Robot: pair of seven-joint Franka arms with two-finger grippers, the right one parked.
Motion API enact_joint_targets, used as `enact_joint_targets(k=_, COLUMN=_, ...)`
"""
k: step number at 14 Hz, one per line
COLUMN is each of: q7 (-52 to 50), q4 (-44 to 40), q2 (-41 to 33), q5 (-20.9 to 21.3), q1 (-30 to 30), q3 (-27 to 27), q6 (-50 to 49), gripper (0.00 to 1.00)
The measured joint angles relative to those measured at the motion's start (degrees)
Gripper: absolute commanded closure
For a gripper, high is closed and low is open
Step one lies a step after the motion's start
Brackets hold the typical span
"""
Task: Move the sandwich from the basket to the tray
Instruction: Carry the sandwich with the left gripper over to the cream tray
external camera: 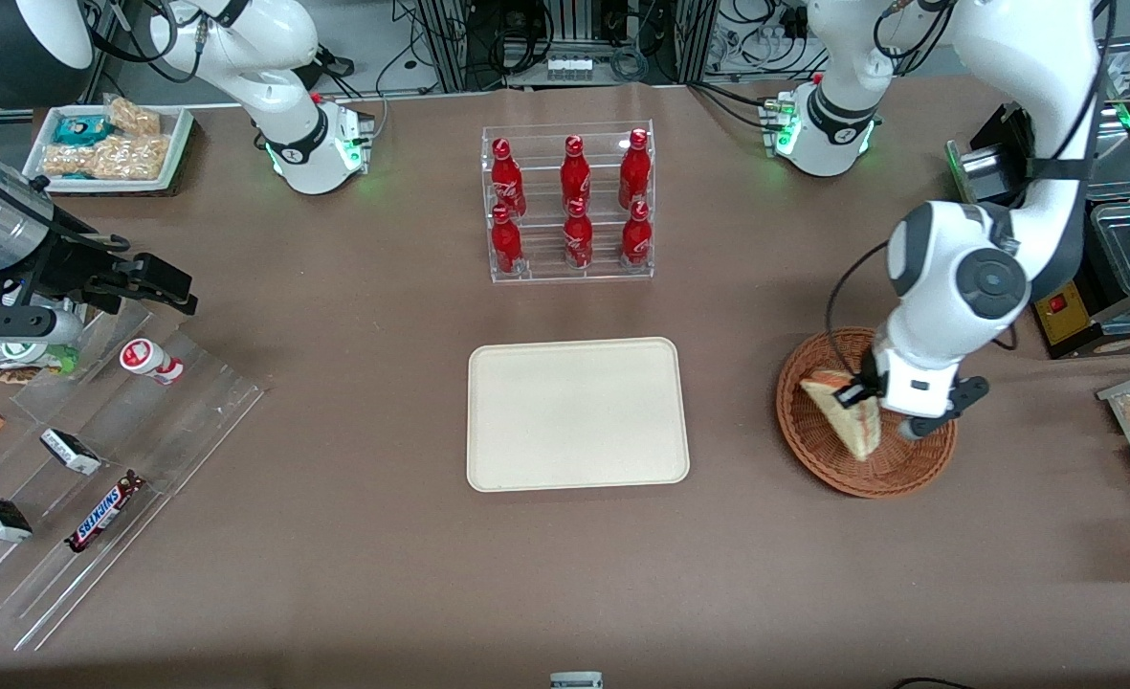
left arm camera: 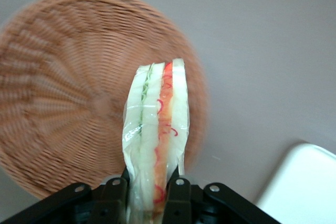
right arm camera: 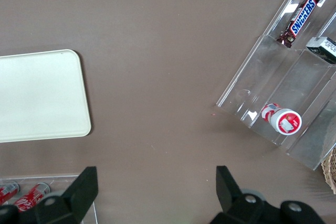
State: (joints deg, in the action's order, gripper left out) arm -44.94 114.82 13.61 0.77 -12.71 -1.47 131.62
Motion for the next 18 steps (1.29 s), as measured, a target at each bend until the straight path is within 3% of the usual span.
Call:
enact_joint_targets(k=5, q7=-8.0, q4=-12.1, q2=10.3, q5=0.0, q1=-15.8, q3=-0.4, q6=0.0, gripper=0.93)
enact_joint_targets(k=10, q7=-12.9, q4=-25.7, q2=23.7, q5=0.8, q1=-27.0, q3=-0.2, q6=0.2, gripper=0.93)
enact_joint_targets(k=13, q7=-13.0, q4=-29.1, q2=27.1, q5=1.9, q1=-29.8, q3=-0.1, q6=2.3, gripper=0.92)
enact_joint_targets(k=16, q7=-12.9, q4=-29.3, q2=28.1, q5=5.7, q1=-30.6, q3=-0.1, q6=2.8, gripper=0.90)
enact_joint_targets(k=18, q7=-10.9, q4=-29.3, q2=28.3, q5=6.6, q1=-30.6, q3=0.0, q6=2.8, gripper=0.84)
